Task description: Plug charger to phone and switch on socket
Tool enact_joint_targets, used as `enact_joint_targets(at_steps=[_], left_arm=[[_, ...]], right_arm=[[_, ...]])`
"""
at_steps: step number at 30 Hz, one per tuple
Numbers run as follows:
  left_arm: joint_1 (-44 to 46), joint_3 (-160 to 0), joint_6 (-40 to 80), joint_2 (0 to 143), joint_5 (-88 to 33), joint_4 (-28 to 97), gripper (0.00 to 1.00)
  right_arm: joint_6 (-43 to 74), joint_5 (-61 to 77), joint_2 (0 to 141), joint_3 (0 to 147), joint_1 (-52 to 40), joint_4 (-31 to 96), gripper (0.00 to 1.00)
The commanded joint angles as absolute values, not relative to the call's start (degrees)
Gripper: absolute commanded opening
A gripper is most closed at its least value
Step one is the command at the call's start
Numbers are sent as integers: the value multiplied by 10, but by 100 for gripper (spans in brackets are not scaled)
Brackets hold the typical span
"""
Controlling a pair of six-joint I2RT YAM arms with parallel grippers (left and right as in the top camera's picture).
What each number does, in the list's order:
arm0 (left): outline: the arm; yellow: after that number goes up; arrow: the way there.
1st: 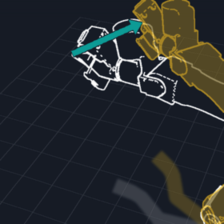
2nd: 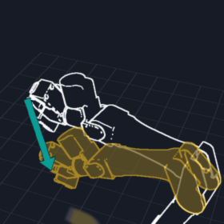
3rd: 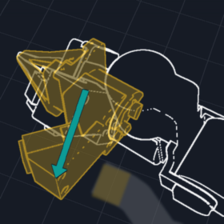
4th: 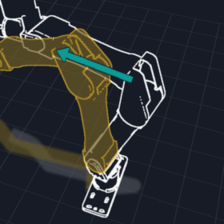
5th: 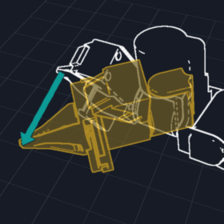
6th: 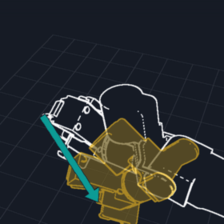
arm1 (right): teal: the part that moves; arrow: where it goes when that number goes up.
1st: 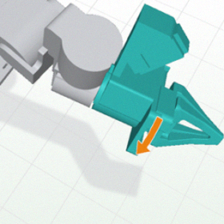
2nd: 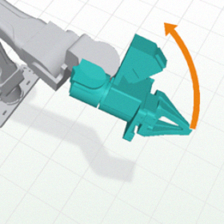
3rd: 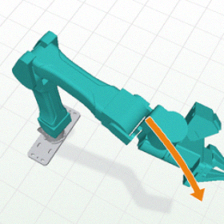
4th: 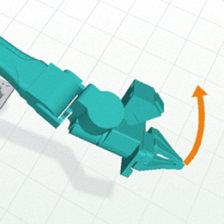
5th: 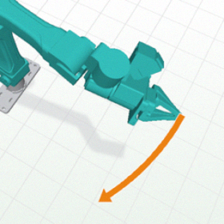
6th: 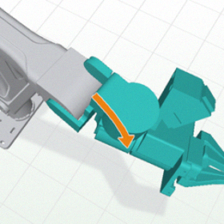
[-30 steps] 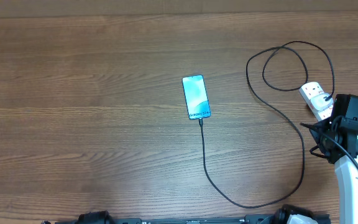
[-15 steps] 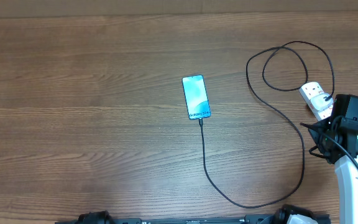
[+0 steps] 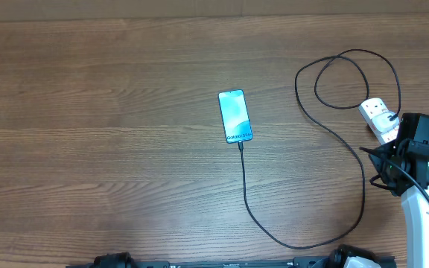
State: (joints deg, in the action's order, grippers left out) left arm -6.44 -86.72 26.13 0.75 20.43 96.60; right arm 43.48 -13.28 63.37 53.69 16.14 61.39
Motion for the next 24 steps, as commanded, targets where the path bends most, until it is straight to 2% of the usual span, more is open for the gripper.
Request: enact_joint_targets(at_steps=[1, 8, 16, 20, 24], left_arm=[[-68, -867, 259, 3, 212, 968, 100], [-68, -867, 261, 3, 212, 961, 100], [-67, -806, 263, 3, 209, 847, 100], [-67, -732, 237, 3, 136, 756, 100], [-67, -637, 148, 3, 29, 635, 100]], right_arm=[[432, -124, 634, 548, 165, 606, 5], [432, -114, 635, 548, 165, 597, 9], [432, -114, 634, 548, 165, 603, 9], [432, -114, 635, 548, 165, 604, 9], [432, -114, 635, 548, 165, 604, 9]])
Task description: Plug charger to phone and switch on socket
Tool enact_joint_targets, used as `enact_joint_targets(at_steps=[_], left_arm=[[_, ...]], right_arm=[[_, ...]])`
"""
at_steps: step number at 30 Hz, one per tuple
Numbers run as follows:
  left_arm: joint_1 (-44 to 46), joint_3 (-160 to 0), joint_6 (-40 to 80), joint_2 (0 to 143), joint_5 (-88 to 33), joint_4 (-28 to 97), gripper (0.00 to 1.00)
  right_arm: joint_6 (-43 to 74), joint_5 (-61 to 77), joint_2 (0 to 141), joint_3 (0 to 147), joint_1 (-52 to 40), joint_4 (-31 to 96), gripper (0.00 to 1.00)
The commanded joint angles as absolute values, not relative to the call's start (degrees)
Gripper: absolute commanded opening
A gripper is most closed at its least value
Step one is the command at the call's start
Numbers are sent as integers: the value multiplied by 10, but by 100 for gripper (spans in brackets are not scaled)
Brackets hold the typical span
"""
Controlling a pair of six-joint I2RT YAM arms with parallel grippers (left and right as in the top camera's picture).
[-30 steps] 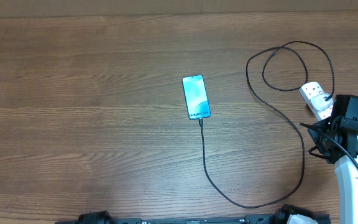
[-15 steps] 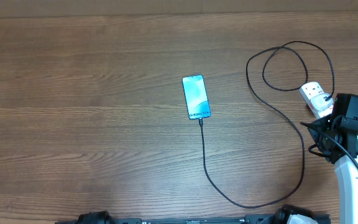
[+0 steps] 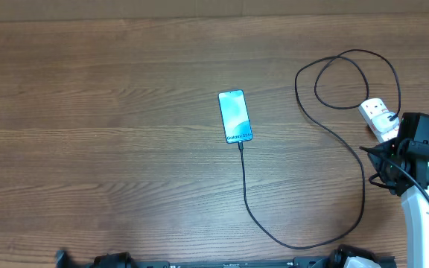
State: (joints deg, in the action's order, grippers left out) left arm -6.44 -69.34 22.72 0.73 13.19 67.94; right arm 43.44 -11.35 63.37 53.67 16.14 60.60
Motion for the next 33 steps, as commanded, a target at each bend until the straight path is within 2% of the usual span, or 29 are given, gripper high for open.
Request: enact_joint_targets(at_steps=[1, 6, 16, 30, 33], left_arm=[[-67, -612, 134, 3, 13, 611, 99], [-67, -476, 133, 3, -9, 507, 100], [-67, -198, 166, 3, -56, 208, 99], [-67, -1, 198, 3, -54, 11, 100], [-67, -3, 200, 3, -45, 19, 100]], right_arm=[[432, -114, 635, 548, 165, 604, 9], [432, -114, 635, 548, 165, 606, 9], [432, -115, 634, 548, 165, 612, 9], [432, -115, 634, 548, 165, 613, 9], [432, -115, 635, 548, 165, 612, 10]])
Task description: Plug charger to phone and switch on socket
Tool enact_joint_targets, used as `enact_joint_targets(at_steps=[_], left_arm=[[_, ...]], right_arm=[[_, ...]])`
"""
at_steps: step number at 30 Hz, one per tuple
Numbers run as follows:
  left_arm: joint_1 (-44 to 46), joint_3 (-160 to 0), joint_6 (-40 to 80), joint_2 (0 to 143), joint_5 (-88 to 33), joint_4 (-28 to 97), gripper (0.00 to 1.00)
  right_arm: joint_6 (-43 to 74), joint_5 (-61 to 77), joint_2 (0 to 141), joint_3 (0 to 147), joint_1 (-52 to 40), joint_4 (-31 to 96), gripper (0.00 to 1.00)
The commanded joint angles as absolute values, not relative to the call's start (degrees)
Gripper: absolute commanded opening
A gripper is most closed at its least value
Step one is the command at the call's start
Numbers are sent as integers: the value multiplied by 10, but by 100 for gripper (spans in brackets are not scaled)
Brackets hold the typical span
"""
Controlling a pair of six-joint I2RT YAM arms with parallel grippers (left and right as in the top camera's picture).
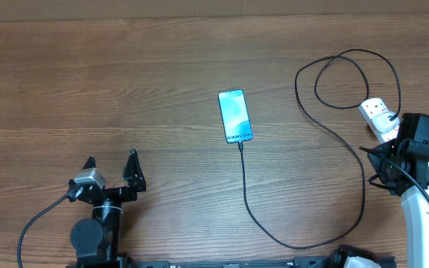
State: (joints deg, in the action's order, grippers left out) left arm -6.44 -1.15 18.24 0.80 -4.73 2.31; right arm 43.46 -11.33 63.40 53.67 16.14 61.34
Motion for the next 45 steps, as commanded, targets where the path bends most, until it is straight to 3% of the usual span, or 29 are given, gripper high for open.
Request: enact_joint_targets(at_steps=[1, 45], left_arm=[[-67, -3, 199, 3, -45, 20, 100], [-67, -3, 199, 3, -39, 42, 99]], right_arm=[[432, -115, 635, 548, 165, 612, 10], [430, -134, 635, 547, 165, 636, 13]])
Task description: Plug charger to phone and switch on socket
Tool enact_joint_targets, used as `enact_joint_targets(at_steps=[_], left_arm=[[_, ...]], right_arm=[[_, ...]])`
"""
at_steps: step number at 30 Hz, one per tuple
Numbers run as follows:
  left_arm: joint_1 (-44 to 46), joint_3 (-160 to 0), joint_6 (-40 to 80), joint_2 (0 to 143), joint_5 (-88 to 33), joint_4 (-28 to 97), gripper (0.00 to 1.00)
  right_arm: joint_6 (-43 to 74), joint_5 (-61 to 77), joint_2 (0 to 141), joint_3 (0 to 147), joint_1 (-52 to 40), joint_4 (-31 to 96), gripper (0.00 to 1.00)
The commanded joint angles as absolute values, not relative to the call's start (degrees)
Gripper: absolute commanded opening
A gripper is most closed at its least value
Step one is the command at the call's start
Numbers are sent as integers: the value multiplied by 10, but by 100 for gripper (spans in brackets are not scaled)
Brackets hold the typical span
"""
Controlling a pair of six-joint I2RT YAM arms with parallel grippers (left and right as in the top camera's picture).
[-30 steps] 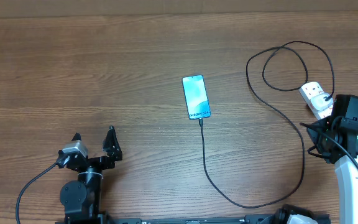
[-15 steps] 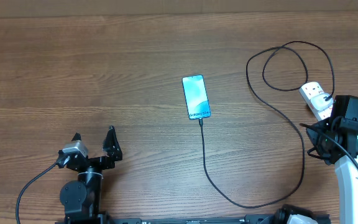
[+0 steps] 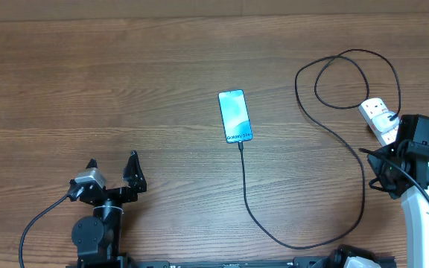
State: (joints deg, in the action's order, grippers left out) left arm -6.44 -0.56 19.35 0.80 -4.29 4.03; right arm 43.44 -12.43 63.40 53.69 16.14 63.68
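Observation:
The phone (image 3: 235, 116) lies face up in the middle of the table with its screen lit. The black charger cable (image 3: 245, 186) is plugged into the phone's near end and loops round to the white socket (image 3: 375, 114) at the right edge. My right gripper (image 3: 393, 136) sits at the socket's near end. Its fingers are hidden under the wrist, so I cannot see how they stand. My left gripper (image 3: 110, 158) is open and empty at the front left, far from the phone.
The cable makes a wide loop (image 3: 348, 78) at the back right and a long curve (image 3: 360, 201) toward the front edge. The wooden table (image 3: 88, 74) stretches bare to the left of the phone.
Both arms have shifted very slightly toward the front edge. The left gripper is still open, and the right is still at the socket. Phone and cable have not moved.
At first the left arm was out of view, and the right gripper sat at the socket with the cable plugged into the lit phone. Then the left arm's tip showed at the front edge. Later it stood at the front left with its gripper open, as now.

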Motion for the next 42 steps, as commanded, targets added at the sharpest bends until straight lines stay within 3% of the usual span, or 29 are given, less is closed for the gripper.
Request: enact_joint_targets(at_steps=[1, 6, 10, 29, 42], left_arm=[[-67, -3, 199, 3, -39, 42, 100], [-67, -3, 199, 3, -39, 42, 99], [-67, -3, 199, 3, -39, 42, 100], [-67, -3, 199, 3, -39, 42, 100], [-67, -3, 199, 3, -39, 42, 100]], right_arm=[[430, -134, 635, 547, 165, 636, 14], [430, -139, 635, 547, 165, 635, 17], [430, -146, 635, 547, 165, 631, 4], [460, -184, 821, 547, 216, 458, 4], [495, -175, 855, 547, 261, 298, 4]])
